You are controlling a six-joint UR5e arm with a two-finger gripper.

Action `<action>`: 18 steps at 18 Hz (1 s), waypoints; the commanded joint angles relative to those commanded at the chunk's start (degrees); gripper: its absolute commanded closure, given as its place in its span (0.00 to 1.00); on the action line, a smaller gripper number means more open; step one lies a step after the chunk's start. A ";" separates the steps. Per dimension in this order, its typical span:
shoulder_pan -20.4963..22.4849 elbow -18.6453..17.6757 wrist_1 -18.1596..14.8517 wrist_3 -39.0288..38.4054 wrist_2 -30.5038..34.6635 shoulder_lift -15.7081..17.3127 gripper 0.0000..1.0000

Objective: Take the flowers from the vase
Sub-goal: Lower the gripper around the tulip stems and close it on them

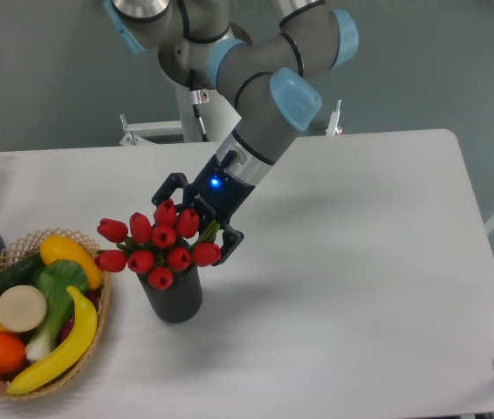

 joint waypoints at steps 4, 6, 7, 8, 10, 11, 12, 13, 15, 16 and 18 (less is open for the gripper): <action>0.09 -0.35 0.00 0.00 0.00 0.17 0.45; 0.09 -0.35 -0.09 0.00 -0.09 0.26 0.47; 0.17 -0.44 -0.09 0.00 -0.09 0.26 0.48; 0.18 -0.44 -0.09 -0.08 -0.26 0.26 0.52; 0.26 -0.44 -0.09 -0.17 -0.44 0.35 0.53; 0.35 -0.44 -0.09 -0.17 -0.53 0.35 0.53; 0.53 -0.44 -0.09 -0.26 -0.96 0.35 0.53; 0.61 -0.44 -0.09 -0.26 -1.75 0.35 0.53; 0.70 -0.44 -0.09 -0.26 -2.90 0.44 0.53; 0.70 -0.44 -0.09 -0.26 -3.16 0.35 0.53; 0.70 -0.53 -0.09 -0.26 -3.43 0.44 0.53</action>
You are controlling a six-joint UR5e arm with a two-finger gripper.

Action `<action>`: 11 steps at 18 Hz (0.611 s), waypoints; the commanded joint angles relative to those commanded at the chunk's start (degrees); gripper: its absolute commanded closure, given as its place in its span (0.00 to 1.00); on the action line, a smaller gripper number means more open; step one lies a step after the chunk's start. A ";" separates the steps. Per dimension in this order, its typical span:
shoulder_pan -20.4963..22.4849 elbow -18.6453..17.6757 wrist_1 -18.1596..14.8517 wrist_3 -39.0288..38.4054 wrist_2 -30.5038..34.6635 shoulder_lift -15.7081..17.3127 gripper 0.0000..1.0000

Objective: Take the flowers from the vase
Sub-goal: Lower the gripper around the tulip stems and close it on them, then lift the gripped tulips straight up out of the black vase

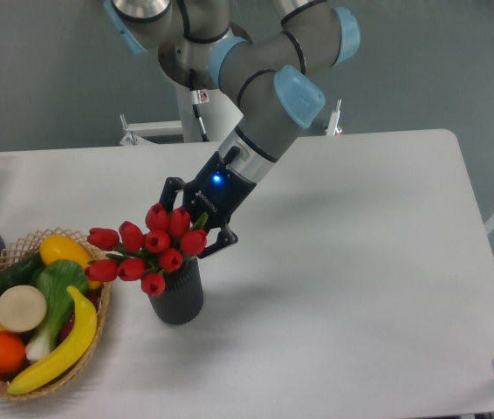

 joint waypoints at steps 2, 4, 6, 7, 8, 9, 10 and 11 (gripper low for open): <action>0.18 0.00 0.00 -0.09 -0.61 0.09 0.53; 0.44 -0.09 0.00 -0.09 -1.06 0.18 0.53; 0.44 -0.09 0.00 -0.09 -1.23 0.35 0.53; 0.53 0.00 0.00 -0.17 -1.58 0.53 0.53; 0.88 0.00 0.00 -0.18 -2.37 0.88 0.53; 1.23 0.00 0.00 -0.26 -3.16 1.31 0.53; 1.84 0.00 0.00 -0.35 -3.86 1.58 0.53; 2.46 0.00 -0.09 -0.61 -4.65 2.02 0.53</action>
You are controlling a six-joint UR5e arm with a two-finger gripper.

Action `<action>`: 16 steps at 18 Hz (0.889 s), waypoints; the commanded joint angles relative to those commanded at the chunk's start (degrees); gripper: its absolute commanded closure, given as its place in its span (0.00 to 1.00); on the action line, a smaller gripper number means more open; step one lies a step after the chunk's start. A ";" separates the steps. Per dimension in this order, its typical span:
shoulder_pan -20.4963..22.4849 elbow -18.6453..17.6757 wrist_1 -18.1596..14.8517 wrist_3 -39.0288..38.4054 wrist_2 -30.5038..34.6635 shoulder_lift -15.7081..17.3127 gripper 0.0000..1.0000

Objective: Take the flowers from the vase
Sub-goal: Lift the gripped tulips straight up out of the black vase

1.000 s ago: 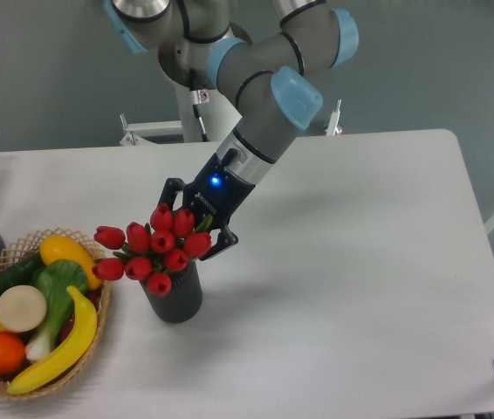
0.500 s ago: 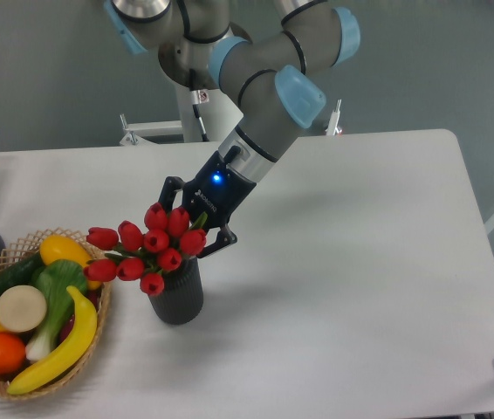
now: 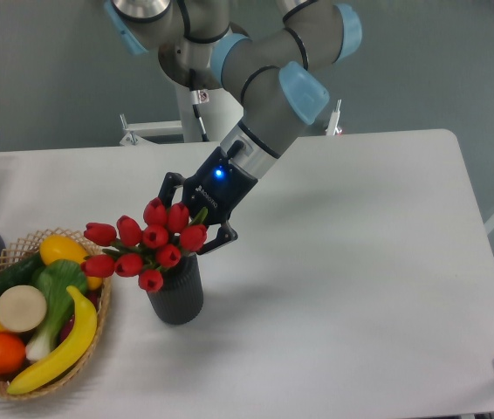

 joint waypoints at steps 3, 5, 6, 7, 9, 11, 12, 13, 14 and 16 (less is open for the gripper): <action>0.80 0.00 0.00 -1.75 -2.73 0.62 0.53; 0.88 0.09 0.00 -2.37 -3.52 1.15 0.53; 1.15 0.17 0.00 -2.72 -3.96 1.58 0.53; 1.50 0.18 0.00 -3.16 -4.83 1.76 0.53; 1.59 0.26 0.00 -3.34 -5.45 1.85 0.53; 1.68 0.44 0.00 -3.95 -6.07 2.29 0.53; 2.11 0.53 0.00 -4.31 -6.33 2.64 0.53; 2.29 0.61 0.00 -4.74 -6.86 2.73 0.53; 2.20 0.62 0.00 -5.27 -7.91 2.82 0.53; 2.20 0.62 -0.09 -5.98 -9.41 3.25 0.53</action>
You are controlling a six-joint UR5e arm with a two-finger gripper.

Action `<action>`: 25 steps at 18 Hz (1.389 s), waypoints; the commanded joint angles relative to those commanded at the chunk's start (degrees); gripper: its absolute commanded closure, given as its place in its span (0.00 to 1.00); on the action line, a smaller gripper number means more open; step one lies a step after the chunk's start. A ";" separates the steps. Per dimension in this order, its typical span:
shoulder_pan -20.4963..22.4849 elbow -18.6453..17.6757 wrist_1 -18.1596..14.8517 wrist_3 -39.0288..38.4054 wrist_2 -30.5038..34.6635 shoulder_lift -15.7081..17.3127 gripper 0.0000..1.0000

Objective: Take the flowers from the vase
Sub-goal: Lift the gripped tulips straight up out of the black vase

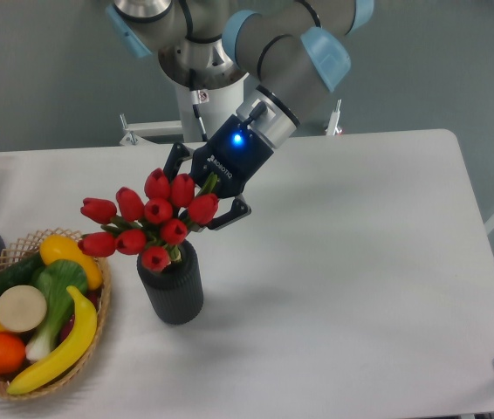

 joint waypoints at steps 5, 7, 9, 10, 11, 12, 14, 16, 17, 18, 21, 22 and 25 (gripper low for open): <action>-0.09 0.09 0.00 -0.70 -1.41 0.79 0.57; 0.09 0.26 0.09 -1.06 -1.94 0.97 0.57; 0.26 0.96 0.00 -1.15 -3.16 0.88 0.57; 0.44 1.14 0.00 -1.15 -4.21 0.88 0.57; 0.70 1.23 0.00 -1.15 -5.10 0.88 0.57; 1.14 1.32 0.00 -1.23 -5.71 0.88 0.57; 1.23 1.49 -0.09 -1.93 -6.33 1.06 0.61; 1.14 2.63 0.00 -5.17 -6.51 1.06 0.61; 1.14 3.16 0.00 -6.06 -6.51 1.06 0.61; 1.06 3.43 0.00 -6.33 -6.60 1.14 0.61; 1.14 3.52 -0.09 -6.50 -6.69 1.32 0.62; 1.23 3.69 -0.09 -7.12 -6.69 1.32 0.62; 1.67 5.01 -0.09 -8.61 -6.77 1.23 0.62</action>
